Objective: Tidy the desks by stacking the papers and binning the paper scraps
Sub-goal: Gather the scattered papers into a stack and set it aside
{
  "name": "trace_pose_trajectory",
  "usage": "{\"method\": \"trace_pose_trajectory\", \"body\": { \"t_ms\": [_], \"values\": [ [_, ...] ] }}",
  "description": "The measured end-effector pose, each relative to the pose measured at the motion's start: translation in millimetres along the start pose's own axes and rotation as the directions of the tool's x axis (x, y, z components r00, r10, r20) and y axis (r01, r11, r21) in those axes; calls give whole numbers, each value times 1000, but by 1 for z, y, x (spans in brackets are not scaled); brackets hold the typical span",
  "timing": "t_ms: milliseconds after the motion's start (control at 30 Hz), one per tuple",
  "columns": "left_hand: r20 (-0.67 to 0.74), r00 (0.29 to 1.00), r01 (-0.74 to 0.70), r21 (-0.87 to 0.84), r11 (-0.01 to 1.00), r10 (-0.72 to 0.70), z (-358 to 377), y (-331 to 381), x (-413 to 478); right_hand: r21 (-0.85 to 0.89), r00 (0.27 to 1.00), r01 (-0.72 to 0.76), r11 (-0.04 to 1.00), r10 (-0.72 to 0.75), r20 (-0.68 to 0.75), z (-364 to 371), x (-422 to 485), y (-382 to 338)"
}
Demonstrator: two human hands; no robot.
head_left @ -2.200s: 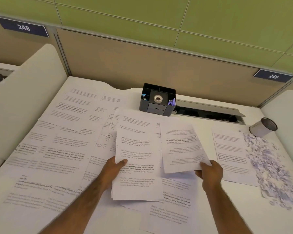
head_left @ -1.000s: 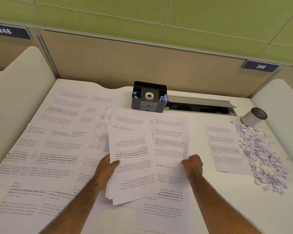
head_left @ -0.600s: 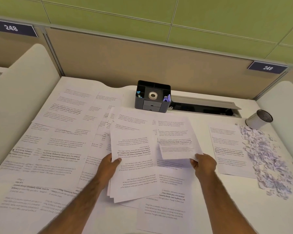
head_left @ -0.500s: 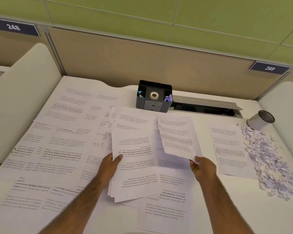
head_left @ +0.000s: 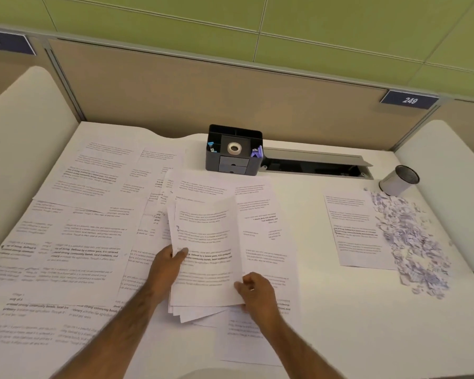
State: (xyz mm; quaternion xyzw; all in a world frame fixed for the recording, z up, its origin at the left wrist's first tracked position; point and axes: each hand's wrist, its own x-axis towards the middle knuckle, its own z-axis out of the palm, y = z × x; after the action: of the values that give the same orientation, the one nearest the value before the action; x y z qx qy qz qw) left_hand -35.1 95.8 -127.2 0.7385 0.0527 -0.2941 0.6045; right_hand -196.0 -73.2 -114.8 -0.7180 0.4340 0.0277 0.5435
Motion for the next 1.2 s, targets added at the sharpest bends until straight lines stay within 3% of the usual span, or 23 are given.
{"method": "trace_pose_trajectory", "body": {
  "t_ms": [100, 167, 233, 333, 633, 800, 967, 1100, 1200],
  "values": [
    [-58, 998, -22, 67, 997, 26, 1, -4, 0, -295, 989, 86, 952, -117, -88, -13, -6, 18],
    [-65, 996, -54, 61, 997, 58, -1, -2, -3, -505, 968, 58, 861, -172, -183, -31, -14, 36],
    [-59, 996, -67, 51, 996, 70, -3, -3, -4, -641, 960, -55, 766, -136, -245, -50, -24, 53],
    [-52, 995, -85, 32, 996, 87, -5, -3, -7, -668, 958, -183, 721, -22, -285, -65, -38, 64],
    [-46, 996, -78, -14, 997, 77, -7, -16, -10, -444, 946, -255, 859, 126, -300, -62, -25, 48],
    [-54, 994, -100, -31, 994, 99, -5, -14, -14, -39, 931, -215, 976, 192, -311, -81, -11, 47],
    [-54, 996, -71, -32, 997, 70, -14, -17, -18, 0, 948, -59, 998, 56, -312, -117, -2, 24],
    [-62, 997, -43, -54, 998, 39, -19, -23, -20, -29, 910, 104, 994, -107, -400, -143, 3, -3],
    [-65, 998, -30, -47, 998, 26, -21, -26, -19, 95, 885, 153, 984, -94, -455, -148, 9, -15]
  ]
}}
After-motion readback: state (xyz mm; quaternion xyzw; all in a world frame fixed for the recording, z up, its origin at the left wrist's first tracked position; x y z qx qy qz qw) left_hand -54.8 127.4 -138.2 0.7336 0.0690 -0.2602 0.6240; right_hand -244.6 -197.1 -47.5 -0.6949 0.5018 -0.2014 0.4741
